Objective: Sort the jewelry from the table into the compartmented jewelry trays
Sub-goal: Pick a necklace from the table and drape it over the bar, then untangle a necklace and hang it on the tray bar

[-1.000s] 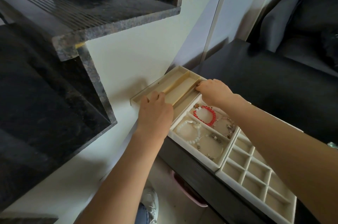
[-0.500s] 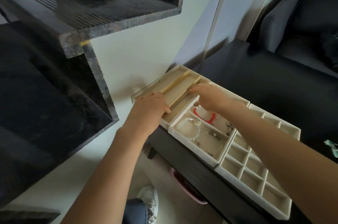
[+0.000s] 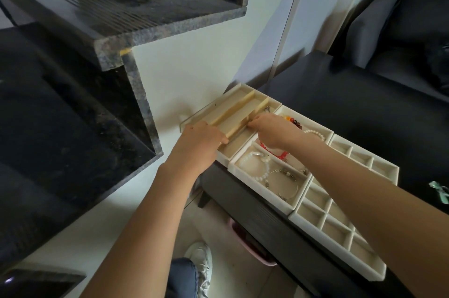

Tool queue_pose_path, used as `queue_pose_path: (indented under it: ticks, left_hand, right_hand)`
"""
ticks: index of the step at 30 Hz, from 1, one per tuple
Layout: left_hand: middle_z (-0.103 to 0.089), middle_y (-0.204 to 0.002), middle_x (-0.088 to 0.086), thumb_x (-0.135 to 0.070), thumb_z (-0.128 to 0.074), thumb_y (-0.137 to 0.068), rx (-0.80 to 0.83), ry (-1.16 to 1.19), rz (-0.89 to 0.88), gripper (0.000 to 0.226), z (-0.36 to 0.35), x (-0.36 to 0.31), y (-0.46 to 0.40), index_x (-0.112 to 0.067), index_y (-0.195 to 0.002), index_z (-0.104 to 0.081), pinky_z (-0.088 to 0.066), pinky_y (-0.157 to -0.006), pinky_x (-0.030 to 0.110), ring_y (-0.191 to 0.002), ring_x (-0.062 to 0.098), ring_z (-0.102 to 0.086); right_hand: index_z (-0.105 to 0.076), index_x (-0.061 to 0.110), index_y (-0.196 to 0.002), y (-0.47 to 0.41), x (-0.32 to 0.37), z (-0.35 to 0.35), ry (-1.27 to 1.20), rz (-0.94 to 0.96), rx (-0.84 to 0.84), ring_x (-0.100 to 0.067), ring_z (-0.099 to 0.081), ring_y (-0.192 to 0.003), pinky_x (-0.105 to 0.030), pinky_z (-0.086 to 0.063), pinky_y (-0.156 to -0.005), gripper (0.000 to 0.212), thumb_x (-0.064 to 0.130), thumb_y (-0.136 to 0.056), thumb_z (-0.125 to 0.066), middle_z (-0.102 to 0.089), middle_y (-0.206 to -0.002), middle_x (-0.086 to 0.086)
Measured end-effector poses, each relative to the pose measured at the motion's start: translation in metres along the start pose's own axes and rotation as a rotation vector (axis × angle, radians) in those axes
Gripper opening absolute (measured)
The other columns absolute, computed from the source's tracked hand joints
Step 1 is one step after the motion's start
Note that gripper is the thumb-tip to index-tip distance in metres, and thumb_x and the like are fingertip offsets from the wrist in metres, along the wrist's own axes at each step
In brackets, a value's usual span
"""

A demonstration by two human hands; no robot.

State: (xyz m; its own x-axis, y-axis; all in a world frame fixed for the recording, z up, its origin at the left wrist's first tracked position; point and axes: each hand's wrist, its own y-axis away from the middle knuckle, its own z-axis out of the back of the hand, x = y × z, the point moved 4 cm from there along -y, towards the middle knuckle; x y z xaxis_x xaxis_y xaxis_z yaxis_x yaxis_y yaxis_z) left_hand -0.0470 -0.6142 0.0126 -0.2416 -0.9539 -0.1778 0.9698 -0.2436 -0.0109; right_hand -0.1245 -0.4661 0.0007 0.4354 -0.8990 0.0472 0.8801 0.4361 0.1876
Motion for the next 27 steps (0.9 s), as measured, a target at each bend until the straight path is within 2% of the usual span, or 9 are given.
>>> queue_pose_path:
  ticks: [6,10,16,20,24,27]
  left_hand:
    - [-0.061,-0.124,-0.007,0.0,-0.047,-0.089,-0.077,-0.139,0.006,0.052,-0.002,-0.007,0.002,-0.031,-0.13,-0.053,-0.025,-0.095,0.032,-0.12,0.017,-0.042]
    - [-0.054,-0.132,-0.007,0.002,-0.047,-0.088,-0.057,-0.158,0.007,0.053,-0.003,-0.009,0.005,-0.03,-0.13,-0.054,-0.025,-0.097,0.034,-0.124,0.018,-0.039]
    - [-0.053,-0.128,-0.005,0.001,-0.046,-0.089,-0.056,-0.19,0.004,0.047,-0.001,-0.011,0.008,-0.028,-0.123,-0.061,-0.027,-0.096,0.034,-0.118,0.019,-0.04]
    - [-0.048,-0.134,-0.006,0.0,-0.046,-0.09,-0.043,-0.136,0.008,0.047,0.0,-0.009,0.012,-0.029,-0.125,-0.06,-0.025,-0.099,0.033,-0.125,0.018,-0.037]
    - [-0.045,-0.136,-0.007,-0.001,-0.049,-0.088,-0.087,0.007,0.009,0.045,0.014,-0.017,0.015,-0.026,-0.124,-0.059,-0.024,-0.102,0.033,-0.129,0.016,-0.035]
    - [-0.047,-0.136,-0.005,-0.004,-0.05,-0.089,-0.165,0.063,0.013,0.043,0.024,-0.033,0.018,-0.023,-0.125,-0.058,-0.029,-0.103,0.037,-0.127,0.019,-0.039]
  right_hand:
    - [-0.06,0.012,-0.123,0.001,0.002,0.0,0.025,-0.003,0.01,-0.026,-0.049,-0.116,-0.039,-0.042,-0.1,0.043,0.0,-0.089,-0.036,-0.054,-0.124,-0.007]
    - [-0.06,0.011,-0.121,0.001,0.003,-0.001,0.024,-0.007,0.004,-0.025,-0.051,-0.112,-0.039,-0.044,-0.097,0.041,0.001,-0.089,-0.037,-0.056,-0.12,-0.007]
    - [-0.06,0.012,-0.123,0.002,0.004,0.001,0.002,-0.02,-0.008,-0.026,-0.051,-0.113,-0.04,-0.044,-0.099,0.042,0.001,-0.089,-0.037,-0.056,-0.121,-0.007]
    - [-0.056,0.013,-0.129,0.01,0.009,0.004,-0.031,-0.035,-0.017,-0.024,-0.047,-0.121,-0.038,-0.041,-0.102,0.044,0.0,-0.091,-0.037,-0.053,-0.128,-0.007]
    - [-0.054,0.018,-0.132,0.034,0.014,0.012,-0.212,-0.09,-0.181,-0.02,-0.042,-0.129,-0.029,-0.04,-0.098,0.047,-0.001,-0.091,-0.04,-0.046,-0.14,-0.003]
    - [-0.058,0.016,-0.128,0.066,0.012,0.015,-0.422,-0.176,-0.289,-0.019,-0.041,-0.131,-0.027,-0.034,-0.102,0.041,0.002,-0.092,-0.044,-0.045,-0.142,-0.002]
